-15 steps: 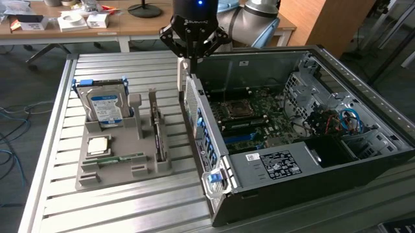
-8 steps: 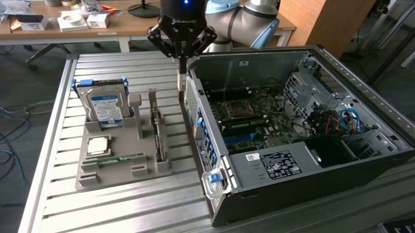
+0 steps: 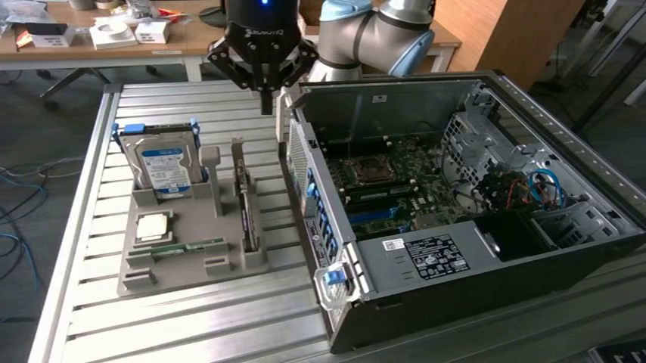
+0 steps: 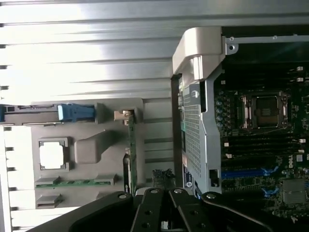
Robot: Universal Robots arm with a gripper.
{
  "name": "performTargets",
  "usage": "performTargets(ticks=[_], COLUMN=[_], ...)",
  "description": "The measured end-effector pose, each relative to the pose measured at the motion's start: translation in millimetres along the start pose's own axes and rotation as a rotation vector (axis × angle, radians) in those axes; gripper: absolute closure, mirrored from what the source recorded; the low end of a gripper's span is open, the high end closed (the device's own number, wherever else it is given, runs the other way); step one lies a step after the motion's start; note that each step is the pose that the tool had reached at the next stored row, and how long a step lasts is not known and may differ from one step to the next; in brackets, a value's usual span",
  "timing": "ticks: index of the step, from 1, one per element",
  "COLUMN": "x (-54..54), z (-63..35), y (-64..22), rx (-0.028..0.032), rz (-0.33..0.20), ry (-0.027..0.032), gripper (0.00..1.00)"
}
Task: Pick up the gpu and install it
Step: 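Reach for the gpu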
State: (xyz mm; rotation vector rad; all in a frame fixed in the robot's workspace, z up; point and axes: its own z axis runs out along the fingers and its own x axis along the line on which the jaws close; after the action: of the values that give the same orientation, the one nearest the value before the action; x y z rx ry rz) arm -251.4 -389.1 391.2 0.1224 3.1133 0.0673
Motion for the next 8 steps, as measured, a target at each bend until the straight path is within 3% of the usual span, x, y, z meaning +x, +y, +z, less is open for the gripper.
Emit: performTargets(ticks=[8], x=[22.1], z=[0.1], y=[2.2], rx=[0.0002], rz=[0.002], ry=[-0.0001], gripper=[0.89])
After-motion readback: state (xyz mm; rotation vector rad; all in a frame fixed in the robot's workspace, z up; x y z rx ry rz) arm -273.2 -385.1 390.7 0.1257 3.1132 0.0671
